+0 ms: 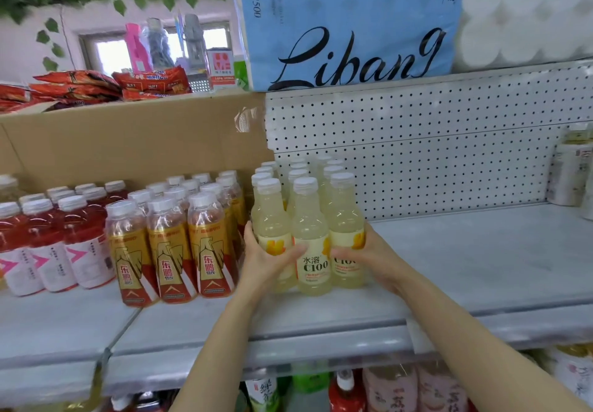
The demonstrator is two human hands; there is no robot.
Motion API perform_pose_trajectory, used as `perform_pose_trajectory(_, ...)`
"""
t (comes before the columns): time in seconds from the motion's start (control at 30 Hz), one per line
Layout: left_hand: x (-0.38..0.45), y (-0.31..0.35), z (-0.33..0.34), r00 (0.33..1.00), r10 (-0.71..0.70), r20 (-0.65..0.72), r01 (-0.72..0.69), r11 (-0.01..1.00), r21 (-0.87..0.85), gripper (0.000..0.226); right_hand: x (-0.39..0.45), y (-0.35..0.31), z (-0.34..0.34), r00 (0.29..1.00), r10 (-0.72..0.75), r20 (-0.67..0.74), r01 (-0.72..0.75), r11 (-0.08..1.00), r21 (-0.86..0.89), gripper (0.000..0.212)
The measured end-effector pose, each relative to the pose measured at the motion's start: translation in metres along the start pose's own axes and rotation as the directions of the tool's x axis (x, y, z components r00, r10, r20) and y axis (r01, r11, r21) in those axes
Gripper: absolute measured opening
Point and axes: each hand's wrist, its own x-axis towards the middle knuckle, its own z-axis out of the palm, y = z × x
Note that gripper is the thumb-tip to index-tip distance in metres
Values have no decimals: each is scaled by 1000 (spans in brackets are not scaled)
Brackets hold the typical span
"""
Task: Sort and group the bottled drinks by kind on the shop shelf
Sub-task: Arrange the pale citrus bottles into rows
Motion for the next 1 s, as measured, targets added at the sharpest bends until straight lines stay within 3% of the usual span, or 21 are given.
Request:
perform_pose_trajectory(0.07, 5, 10, -4, 1000, -8, 18, 9, 998, -64, 138, 4, -5, -2, 1000, -14, -13, 14, 1000, 19, 86)
perform_pose_trajectory(0.2, 17, 12, -2, 998, 50, 43, -47, 997, -67, 88, 9, -10, 2, 998, -45, 40, 44, 999, 17, 78)
perform_pose_trajectory(0.3, 20, 11, -4, 998, 47, 46, -45, 998, -44, 82, 10, -9, 3, 999, -30, 23, 30, 1000, -5, 79)
perform_pose_trajectory(0.4, 30, 24, -11, 999, 29, 24, -25, 987, -161, 62, 13, -17, -1, 999, -42, -23, 43, 999, 29, 71)
perform_pose_trajectory(0.47, 43, 38, -13, 999, 12, 52, 6, 943, -332, 69, 22, -26, -9, 996, -26, -83, 37, 990, 136, 76)
perform_pose_trajectory(0.53, 55, 51, -14, 999, -7, 49, 26, 920, -392, 56, 37, -31, -17, 990, 59, -130, -40, 989, 144, 102)
perform_pose_trajectory(0.57, 63, 53, -14, 996, -44, 73, 69, 918, -390, 60, 44, -33, -19, 988, 92, -128, -76, 990, 119, 103)
perform_pose_trajectory(0.67, 78, 58, -11, 977, -133, 166, 186, 913, -364, 81, 57, -36, -10, 988, 135, -70, -121, 977, 178, 70)
perform_pose_trajectory(0.77, 87, 55, -9, 958, -211, 192, 271, 888, -372, 84, 67, -32, -6, 975, 190, -117, -159, 959, 233, 63)
perform_pose_trajectory(0.83, 90, 55, -13, 960, -225, 166, 274, 877, -394, 87, 72, -30, -10, 975, 199, -97, -170, 953, 249, 82)
perform_pose_trajectory(0.9, 100, 54, -17, 955, -260, 145, 297, 865, -405, 95, 84, -29, -18, 958, 247, -142, -199, 936, 290, 116)
perform_pose_trajectory(1.0, 120, 63, -19, 940, -325, 100, 336, 842, -422, 81, 104, -33, -26, 950, 232, -209, -176, 950, 256, 116)
